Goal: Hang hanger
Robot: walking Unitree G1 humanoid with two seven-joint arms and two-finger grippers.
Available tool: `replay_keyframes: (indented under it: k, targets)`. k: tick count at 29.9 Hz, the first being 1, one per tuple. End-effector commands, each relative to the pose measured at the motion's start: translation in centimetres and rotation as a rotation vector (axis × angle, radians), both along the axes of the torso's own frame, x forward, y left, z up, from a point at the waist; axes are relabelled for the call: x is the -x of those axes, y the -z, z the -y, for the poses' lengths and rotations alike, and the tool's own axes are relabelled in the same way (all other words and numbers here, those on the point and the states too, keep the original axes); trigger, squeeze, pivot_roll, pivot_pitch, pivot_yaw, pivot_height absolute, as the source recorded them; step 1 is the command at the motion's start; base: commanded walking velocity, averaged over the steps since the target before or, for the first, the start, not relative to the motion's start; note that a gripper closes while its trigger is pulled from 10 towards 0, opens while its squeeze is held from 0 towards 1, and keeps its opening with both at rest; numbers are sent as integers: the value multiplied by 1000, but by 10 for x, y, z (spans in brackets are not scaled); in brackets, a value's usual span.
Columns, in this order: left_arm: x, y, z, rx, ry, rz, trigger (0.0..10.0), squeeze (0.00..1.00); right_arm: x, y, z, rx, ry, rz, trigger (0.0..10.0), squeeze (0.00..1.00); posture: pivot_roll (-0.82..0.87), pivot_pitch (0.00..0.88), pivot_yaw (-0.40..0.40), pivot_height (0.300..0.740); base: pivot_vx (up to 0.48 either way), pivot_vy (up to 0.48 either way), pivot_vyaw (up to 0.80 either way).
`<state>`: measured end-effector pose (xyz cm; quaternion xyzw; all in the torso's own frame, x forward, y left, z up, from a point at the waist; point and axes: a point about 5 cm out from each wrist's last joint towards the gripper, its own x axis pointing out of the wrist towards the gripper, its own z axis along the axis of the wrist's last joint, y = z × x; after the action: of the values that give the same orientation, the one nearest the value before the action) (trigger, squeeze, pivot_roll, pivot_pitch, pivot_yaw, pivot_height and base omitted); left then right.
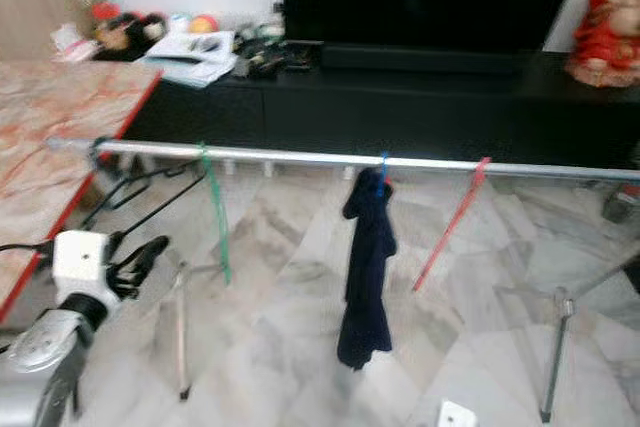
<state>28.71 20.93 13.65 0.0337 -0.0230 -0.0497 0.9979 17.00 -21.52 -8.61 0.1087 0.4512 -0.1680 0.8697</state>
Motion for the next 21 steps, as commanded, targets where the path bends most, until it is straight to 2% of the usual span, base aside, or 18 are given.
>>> replay_keyframes:
  k: [1, 10, 14, 17, 21]
  targets:
    - [4, -3, -7, -11, -12, 7, 10000, 0, -6, -2, -2, -6, 6, 12, 10000, 0, 64, 40, -15, 740, 337, 0, 0]
    - [2, -4, -5, -8, 14, -13, 10000, 0, -9, -4, 0, -4, 8, 20, 10000, 0, 67, 44, -17, 740, 327, 0, 0]
    - [0, 0, -6, 72, 95, -87, 10000, 0, -10, -5, 1, -2, 5, 21, 10000, 0, 71, 52, -15, 740, 0, 0, 0]
    - [-1, 2, -9, 65, 144, -148, 10000, 0, -11, -5, 1, -4, 7, 23, 10000, 0, 77, 60, -11, 740, 0, 0, 0]
    - [-10, 4, -11, 45, 140, -191, 10000, 0, -11, -5, -1, -8, 11, 24, 10000, 0, 81, 66, -4, 740, 0, 0, 0]
